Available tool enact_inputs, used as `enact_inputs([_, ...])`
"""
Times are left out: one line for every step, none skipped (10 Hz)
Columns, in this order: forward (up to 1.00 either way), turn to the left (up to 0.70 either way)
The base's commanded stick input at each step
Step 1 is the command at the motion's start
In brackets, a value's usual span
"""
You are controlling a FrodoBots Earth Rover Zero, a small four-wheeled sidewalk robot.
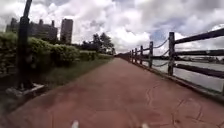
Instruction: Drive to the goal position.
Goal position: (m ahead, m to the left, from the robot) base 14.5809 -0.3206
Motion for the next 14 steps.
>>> enact_inputs([0.7,0.0])
enact_inputs([0.7,0.0])
enact_inputs([0.7,0.0])
enact_inputs([0.7,0.0])
enact_inputs([0.7,0.0])
enact_inputs([0.7,-0.05])
enact_inputs([0.7,-0.32])
enact_inputs([0.7,-0.35])
enact_inputs([0.7,-0.29])
enact_inputs([0.7,0.0])
enact_inputs([0.7,0.0])
enact_inputs([0.7,0.0])
enact_inputs([0.7,0.0])
enact_inputs([0.7,0.0])
